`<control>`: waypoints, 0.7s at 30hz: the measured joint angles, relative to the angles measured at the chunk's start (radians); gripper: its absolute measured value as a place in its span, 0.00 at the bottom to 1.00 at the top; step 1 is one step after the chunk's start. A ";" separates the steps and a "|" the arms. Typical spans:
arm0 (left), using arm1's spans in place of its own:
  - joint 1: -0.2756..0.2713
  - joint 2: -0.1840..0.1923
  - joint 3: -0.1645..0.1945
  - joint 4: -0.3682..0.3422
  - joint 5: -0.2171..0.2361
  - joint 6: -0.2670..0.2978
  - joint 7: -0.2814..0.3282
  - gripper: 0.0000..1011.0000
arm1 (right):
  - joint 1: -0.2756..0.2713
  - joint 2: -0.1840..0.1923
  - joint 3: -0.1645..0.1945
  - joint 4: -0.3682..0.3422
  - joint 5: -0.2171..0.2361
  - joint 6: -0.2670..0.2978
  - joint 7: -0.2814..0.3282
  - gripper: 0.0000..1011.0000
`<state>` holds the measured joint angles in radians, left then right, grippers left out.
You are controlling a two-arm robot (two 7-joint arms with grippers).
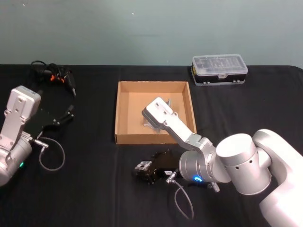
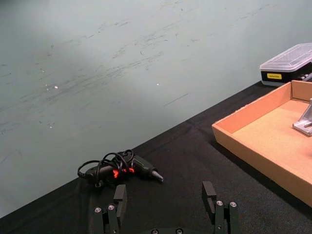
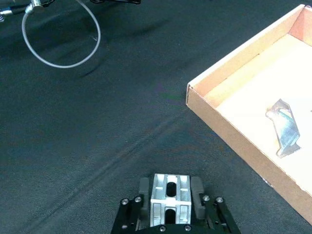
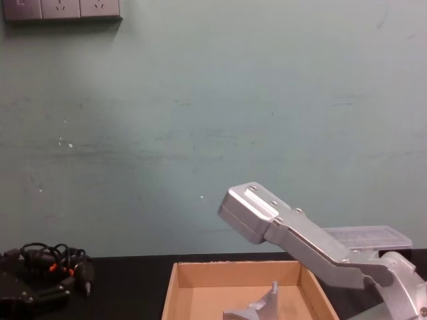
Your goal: Use one hand to pick up the angle iron from the table and place it into the box.
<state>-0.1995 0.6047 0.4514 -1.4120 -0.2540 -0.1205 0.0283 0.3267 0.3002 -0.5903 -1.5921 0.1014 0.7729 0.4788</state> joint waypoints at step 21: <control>0.000 0.000 0.000 0.000 0.000 0.000 0.000 1.00 | -0.013 0.013 0.027 -0.046 -0.003 -0.021 -0.003 0.45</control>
<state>-0.1995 0.6047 0.4514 -1.4120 -0.2540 -0.1205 0.0283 0.3137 0.3132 -0.5631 -1.6376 0.0981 0.7524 0.4755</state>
